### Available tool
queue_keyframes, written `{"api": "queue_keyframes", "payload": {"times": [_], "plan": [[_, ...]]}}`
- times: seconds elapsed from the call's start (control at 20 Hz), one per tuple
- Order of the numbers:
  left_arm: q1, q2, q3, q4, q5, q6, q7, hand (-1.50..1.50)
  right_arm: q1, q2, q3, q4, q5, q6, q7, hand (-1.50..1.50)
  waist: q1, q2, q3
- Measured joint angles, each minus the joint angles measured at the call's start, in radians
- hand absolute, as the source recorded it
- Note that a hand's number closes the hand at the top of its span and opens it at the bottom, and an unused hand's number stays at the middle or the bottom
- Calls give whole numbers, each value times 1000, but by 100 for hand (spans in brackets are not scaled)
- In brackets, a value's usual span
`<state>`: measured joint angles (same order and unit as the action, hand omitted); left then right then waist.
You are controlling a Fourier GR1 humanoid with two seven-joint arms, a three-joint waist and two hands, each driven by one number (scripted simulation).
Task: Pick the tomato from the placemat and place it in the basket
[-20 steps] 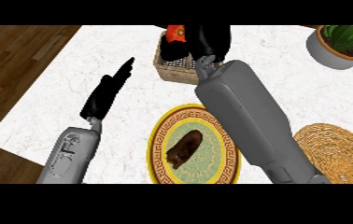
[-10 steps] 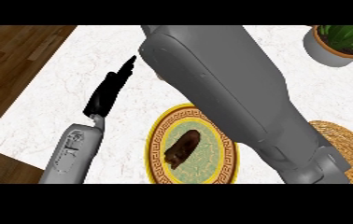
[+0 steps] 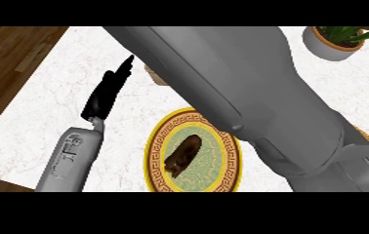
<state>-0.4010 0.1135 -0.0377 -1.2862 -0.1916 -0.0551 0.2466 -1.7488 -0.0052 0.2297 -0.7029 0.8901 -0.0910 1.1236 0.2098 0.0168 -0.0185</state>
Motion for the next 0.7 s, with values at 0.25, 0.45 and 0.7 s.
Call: {"api": "queue_keyframes", "payload": {"times": [0.25, 0.45, 0.7], "plan": [[11, 8, 20, -2, 7, 9, -2, 0, -110, -1, -20, 168, -16, 65, 12, 150, -34, 2, 4], [16, 24, 44, -7, 16, 13, -1, 0, -175, -2, -31, 281, -26, 97, 6, 150, -62, 3, 7], [49, 35, 59, -26, 25, 12, -14, 0, -221, -2, -45, 375, -54, 109, -29, 150, -85, 4, 10]]}}
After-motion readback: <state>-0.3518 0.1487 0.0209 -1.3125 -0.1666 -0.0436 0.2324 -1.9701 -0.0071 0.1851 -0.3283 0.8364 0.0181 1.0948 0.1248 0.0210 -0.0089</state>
